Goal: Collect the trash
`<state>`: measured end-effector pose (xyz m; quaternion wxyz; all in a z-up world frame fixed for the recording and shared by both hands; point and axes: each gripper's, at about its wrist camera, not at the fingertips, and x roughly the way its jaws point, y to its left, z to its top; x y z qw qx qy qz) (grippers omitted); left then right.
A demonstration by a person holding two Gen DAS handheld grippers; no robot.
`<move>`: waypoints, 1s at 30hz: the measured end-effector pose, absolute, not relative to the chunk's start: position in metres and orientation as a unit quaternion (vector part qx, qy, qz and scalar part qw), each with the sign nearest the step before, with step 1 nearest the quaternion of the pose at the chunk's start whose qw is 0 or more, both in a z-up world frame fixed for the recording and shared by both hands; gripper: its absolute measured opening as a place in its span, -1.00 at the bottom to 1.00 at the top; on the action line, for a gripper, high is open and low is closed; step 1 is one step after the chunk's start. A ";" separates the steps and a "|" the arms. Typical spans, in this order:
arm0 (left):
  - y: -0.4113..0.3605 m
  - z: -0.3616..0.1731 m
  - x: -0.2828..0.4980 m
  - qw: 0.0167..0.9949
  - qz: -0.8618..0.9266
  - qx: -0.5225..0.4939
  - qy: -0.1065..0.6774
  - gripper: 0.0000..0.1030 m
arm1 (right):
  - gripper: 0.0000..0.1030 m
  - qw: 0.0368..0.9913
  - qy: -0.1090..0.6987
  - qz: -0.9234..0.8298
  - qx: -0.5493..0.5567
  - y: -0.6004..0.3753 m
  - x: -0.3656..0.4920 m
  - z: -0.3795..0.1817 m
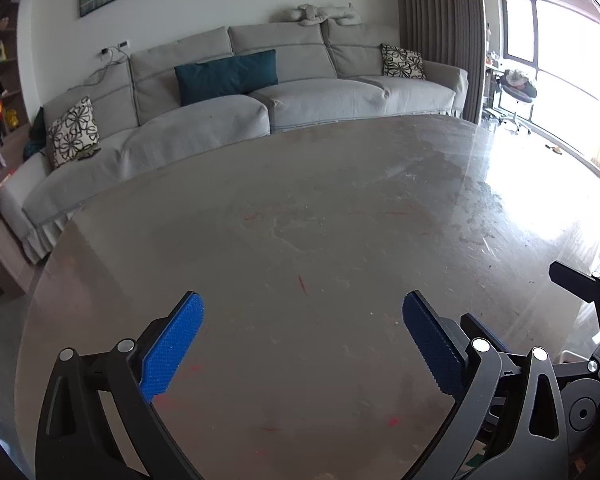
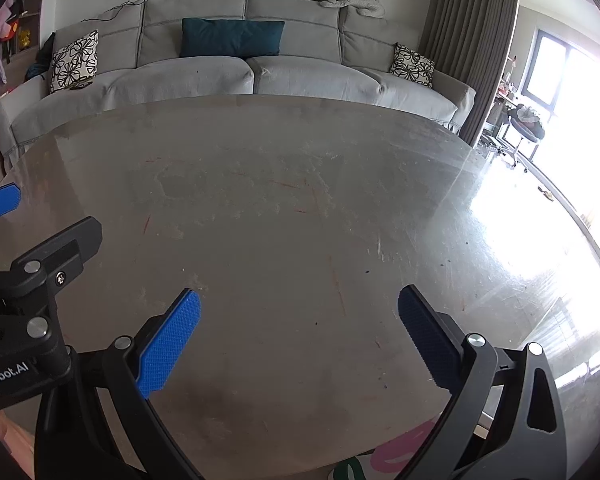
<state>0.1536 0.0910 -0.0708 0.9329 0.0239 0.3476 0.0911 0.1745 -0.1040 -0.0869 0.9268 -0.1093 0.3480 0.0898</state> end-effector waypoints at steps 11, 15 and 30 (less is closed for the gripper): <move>0.079 -0.067 0.149 0.935 0.098 0.044 0.339 0.93 | 0.91 0.928 0.345 0.085 -0.110 -0.105 0.173 -0.085; 0.077 -0.066 0.148 0.936 0.093 0.042 0.338 0.93 | 0.91 0.929 0.344 0.084 -0.110 -0.105 0.172 -0.084; 0.077 -0.063 0.147 0.934 0.081 0.034 0.346 0.93 | 0.91 0.930 0.342 0.081 -0.105 -0.107 0.171 -0.078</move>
